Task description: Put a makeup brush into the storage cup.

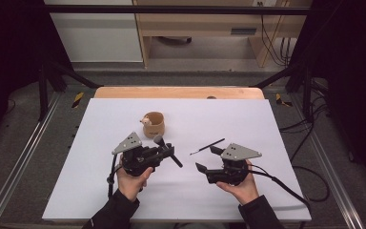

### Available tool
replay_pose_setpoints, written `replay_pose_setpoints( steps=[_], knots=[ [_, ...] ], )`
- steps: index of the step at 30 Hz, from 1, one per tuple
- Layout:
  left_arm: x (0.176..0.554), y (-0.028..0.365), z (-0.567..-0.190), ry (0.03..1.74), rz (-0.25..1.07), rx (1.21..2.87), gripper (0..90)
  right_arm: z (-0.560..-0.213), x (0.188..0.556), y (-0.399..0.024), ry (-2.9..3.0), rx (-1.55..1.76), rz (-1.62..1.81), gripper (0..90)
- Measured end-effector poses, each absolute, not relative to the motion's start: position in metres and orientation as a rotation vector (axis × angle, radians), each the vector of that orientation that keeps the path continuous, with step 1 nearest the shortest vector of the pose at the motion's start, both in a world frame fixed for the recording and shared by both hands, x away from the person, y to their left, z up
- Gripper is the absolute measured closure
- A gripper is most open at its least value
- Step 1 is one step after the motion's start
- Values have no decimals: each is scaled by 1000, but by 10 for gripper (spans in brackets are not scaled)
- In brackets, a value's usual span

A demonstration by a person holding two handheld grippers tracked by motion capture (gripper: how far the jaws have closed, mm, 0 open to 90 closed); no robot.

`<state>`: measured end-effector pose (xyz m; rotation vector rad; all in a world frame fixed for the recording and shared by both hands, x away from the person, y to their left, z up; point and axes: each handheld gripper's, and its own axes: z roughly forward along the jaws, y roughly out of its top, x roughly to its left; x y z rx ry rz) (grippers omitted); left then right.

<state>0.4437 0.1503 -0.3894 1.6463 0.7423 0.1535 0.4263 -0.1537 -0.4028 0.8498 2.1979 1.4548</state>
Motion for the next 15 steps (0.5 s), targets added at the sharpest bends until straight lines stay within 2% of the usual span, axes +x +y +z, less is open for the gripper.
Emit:
replay_pose_setpoints(
  steps=[7,15],
  knots=[
    [446,161,-386,762,170,1664,765,-404,431,-164,2176,941,1428,154],
    [447,175,-379,779,198,1666,764,-402,433,-177,2135,997,1411,121]
  ],
)
